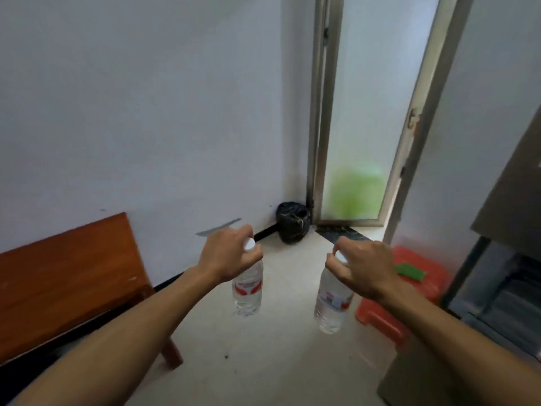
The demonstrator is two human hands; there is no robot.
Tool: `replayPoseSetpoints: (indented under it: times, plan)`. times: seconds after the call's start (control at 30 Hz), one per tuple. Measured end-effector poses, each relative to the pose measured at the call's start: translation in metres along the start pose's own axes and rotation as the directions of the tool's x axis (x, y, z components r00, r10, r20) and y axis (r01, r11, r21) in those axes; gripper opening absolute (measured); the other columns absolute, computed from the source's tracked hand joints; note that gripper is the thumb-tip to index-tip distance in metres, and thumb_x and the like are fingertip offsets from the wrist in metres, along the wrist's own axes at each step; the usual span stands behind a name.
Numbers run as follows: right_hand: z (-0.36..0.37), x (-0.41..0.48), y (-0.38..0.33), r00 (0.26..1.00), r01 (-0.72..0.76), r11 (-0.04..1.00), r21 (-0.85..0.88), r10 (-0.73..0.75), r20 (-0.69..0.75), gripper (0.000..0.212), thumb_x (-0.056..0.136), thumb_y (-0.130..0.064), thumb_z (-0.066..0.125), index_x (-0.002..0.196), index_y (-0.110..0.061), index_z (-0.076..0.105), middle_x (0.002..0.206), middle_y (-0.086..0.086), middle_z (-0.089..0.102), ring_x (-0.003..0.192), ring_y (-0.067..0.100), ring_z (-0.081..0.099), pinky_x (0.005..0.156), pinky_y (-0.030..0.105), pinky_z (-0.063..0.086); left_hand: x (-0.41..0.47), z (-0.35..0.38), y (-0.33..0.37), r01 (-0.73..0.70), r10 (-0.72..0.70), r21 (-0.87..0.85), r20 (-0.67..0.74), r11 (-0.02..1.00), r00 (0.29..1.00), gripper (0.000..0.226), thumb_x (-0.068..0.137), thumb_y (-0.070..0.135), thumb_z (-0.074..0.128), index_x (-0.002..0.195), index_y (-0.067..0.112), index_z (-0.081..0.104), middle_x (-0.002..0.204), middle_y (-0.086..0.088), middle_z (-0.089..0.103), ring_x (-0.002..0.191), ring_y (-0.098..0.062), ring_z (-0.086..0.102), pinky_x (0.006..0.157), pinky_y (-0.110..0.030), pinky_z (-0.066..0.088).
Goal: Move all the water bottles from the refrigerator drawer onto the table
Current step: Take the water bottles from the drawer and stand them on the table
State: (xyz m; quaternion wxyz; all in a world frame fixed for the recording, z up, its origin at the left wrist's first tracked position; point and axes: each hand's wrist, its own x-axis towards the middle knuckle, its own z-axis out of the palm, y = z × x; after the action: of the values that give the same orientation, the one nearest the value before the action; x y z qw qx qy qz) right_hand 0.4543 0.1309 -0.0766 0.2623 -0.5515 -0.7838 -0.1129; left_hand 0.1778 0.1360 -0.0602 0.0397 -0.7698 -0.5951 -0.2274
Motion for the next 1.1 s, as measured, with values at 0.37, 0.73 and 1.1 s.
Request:
replayPoseSetpoints:
  times: [0.37, 0.73, 1.1]
  plan:
    - [0.142, 0.112, -0.243, 0.898, 0.376, 0.895, 0.241, -0.416, 0.142, 0.039, 0.083, -0.053, 0.041, 0.077, -0.021, 0.062, 0.060, -0.003, 0.063, 0.049, 0.017, 0.055, 0.051, 0.027, 0.047, -0.127, -0.066, -0.228, 0.476, -0.477, 0.142, -0.024, 0.868, 0.878, 0.024, 0.085, 0.048, 0.056, 0.080, 0.025, 0.051, 0.069, 0.009, 0.054, 0.062, -0.012, 0.052, 0.056, -0.028, 0.043]
    - [0.244, 0.217, -0.485, 0.665, 0.649, 0.576, 0.497, -0.747, -0.003, 0.034, 0.083, -0.051, 0.039, 0.066, -0.024, 0.052, 0.049, -0.010, 0.045, 0.038, 0.006, 0.034, 0.038, 0.016, 0.022, -0.205, -0.134, -0.409, 0.808, -0.794, 0.196, -0.162, 0.556, 0.586, 0.025, 0.086, 0.047, 0.058, 0.084, 0.023, 0.050, 0.070, 0.005, 0.057, 0.065, -0.013, 0.055, 0.053, -0.026, 0.039]
    - [0.310, 0.232, -0.692, 0.538, 0.717, 0.482, 0.503, -0.842, 0.039, 0.035, 0.089, -0.055, 0.037, 0.067, -0.028, 0.043, 0.051, -0.011, 0.039, 0.040, 0.003, 0.029, 0.038, 0.020, 0.027, -0.310, -0.191, -0.572, 0.884, -0.880, 0.189, -0.139, 0.427, 0.454, 0.023, 0.085, 0.048, 0.059, 0.082, 0.026, 0.054, 0.069, 0.009, 0.059, 0.062, -0.005, 0.057, 0.059, -0.025, 0.054]
